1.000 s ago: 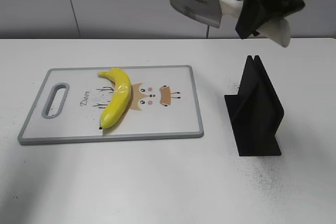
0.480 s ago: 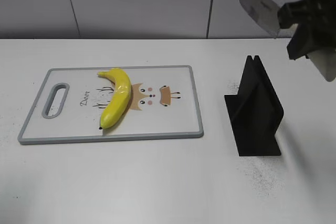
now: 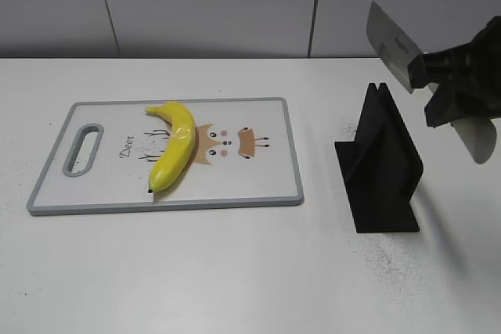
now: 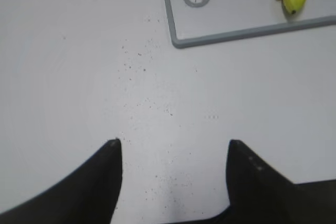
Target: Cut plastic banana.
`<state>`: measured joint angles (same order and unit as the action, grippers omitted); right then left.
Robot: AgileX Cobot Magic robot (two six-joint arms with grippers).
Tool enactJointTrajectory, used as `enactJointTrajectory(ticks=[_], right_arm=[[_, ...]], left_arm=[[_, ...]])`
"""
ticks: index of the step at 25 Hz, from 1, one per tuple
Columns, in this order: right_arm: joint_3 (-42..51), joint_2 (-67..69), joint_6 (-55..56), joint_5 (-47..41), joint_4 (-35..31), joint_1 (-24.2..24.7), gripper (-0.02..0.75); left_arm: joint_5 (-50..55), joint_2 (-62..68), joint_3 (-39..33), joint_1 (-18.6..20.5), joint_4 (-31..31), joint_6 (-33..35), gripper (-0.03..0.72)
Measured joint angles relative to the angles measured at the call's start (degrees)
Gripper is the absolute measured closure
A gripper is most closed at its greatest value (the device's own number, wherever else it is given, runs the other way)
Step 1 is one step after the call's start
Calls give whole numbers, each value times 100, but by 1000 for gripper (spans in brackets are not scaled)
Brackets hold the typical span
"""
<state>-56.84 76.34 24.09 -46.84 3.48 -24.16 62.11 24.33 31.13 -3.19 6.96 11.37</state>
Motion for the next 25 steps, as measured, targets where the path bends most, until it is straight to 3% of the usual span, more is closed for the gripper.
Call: enactJointTrajectory(ticks=[10, 25], right_arm=[[383, 139, 14, 173, 10, 0, 577], [509, 710, 14, 422, -20, 0, 577]], left_arm=[[353, -1486, -254, 0, -187, 0, 106], [52, -1654, -435, 0, -205, -170, 110]])
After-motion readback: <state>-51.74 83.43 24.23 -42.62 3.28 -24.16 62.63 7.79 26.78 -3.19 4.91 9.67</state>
